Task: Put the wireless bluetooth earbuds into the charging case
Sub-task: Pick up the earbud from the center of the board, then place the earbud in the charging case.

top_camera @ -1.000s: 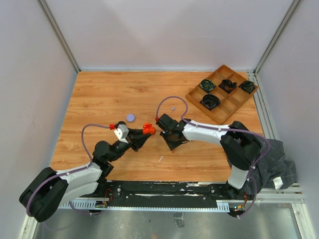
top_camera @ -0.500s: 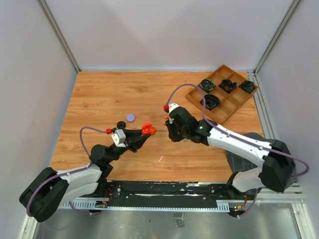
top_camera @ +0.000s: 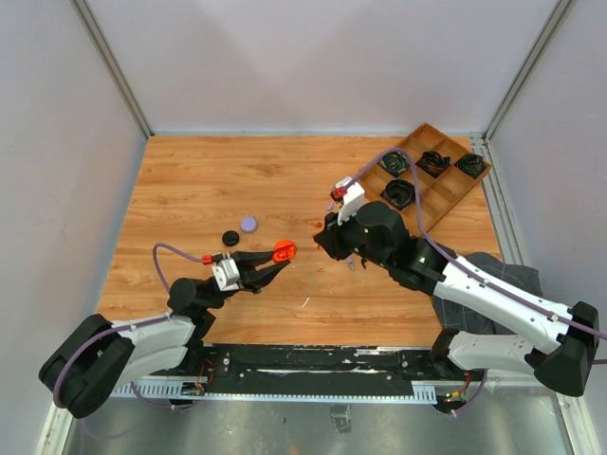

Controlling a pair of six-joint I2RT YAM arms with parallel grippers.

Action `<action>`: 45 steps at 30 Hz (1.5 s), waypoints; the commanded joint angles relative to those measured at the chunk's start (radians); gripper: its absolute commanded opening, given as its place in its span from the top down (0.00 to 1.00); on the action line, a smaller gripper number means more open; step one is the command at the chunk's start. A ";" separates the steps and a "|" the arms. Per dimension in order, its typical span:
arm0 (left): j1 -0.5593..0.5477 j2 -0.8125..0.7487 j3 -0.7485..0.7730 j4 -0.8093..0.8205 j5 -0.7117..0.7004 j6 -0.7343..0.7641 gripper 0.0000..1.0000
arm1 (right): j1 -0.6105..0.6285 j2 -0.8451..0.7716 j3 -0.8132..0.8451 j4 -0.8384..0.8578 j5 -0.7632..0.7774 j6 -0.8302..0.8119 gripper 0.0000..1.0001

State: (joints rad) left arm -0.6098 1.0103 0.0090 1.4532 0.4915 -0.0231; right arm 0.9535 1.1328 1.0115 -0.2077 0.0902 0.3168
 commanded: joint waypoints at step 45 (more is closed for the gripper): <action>0.005 0.020 -0.019 0.153 -0.027 -0.103 1.00 | 0.341 0.044 -0.194 0.607 0.325 -0.110 0.82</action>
State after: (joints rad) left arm -0.6098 1.0389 0.0086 1.5154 0.4824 -0.1169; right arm 1.2568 1.1648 0.8230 0.3737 0.3946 0.2153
